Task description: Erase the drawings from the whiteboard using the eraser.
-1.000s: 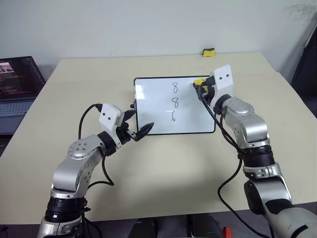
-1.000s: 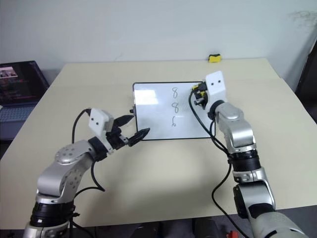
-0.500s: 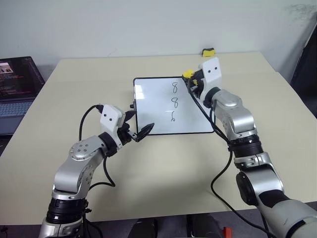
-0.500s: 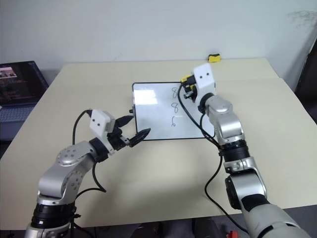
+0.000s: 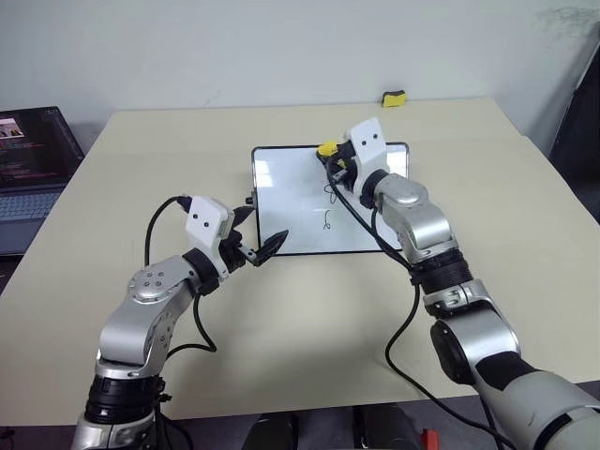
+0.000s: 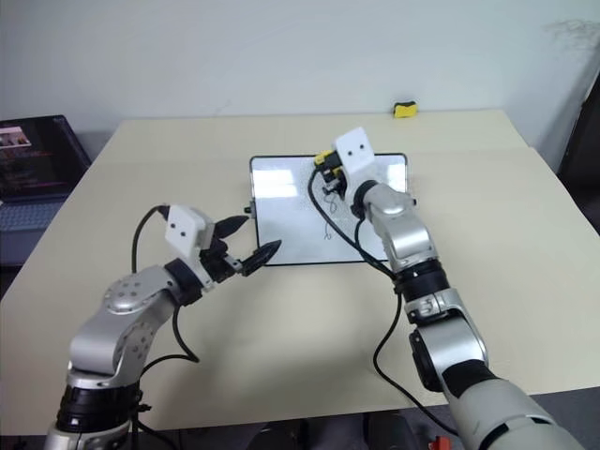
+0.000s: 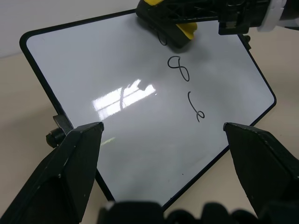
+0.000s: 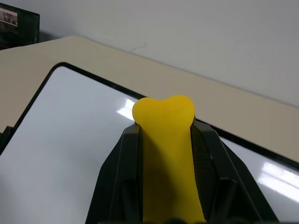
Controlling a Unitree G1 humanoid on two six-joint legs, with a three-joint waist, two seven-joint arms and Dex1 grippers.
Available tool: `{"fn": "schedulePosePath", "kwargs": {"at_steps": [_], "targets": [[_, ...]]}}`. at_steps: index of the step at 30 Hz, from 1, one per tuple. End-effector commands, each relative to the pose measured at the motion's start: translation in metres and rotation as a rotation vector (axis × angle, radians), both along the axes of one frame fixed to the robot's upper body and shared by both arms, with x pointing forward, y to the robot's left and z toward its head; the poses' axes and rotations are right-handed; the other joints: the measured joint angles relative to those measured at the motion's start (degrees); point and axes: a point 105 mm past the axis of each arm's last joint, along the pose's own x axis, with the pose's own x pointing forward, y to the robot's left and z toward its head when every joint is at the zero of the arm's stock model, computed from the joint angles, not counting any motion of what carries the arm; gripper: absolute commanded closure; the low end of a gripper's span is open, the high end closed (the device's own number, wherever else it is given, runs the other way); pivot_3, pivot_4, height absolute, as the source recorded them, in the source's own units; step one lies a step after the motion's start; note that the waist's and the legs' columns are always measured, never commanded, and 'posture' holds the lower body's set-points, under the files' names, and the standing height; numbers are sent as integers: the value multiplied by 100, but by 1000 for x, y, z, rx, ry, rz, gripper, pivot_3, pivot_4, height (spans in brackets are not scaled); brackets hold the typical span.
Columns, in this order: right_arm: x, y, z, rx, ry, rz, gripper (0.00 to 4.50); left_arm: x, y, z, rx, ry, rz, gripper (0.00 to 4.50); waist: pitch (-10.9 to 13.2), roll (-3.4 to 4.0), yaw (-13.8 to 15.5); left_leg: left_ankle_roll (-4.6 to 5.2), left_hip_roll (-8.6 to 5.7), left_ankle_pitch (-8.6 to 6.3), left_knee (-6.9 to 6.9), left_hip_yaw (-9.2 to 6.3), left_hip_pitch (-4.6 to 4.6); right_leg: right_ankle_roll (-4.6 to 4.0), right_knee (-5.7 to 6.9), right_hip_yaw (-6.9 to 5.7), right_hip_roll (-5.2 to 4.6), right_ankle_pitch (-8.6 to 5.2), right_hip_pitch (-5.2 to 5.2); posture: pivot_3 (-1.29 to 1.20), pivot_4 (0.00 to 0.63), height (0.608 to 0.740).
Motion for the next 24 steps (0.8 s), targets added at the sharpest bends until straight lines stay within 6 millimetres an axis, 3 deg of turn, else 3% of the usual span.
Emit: {"fn": "schedulePosePath", "kwargs": {"at_steps": [1,16,24], "targets": [[0,2,23,7,-78,2,3405,-4,4,16,9,-71,16,0,0,0,1,0,0,0,0,0,0,0,0,0,0,0,0,0,150,740],[11,-8,17,-81,-79,-75,3405,-3,5,21,10,-88,27,0,0,0,-1,0,0,0,0,1,0,0,0,0,0,0,-1,0,150,740],[6,-1,4,-101,-45,-39,3405,-3,6,23,8,-94,29,0,0,1,-2,0,0,0,0,1,0,0,1,0,0,0,0,0,150,740]]}}
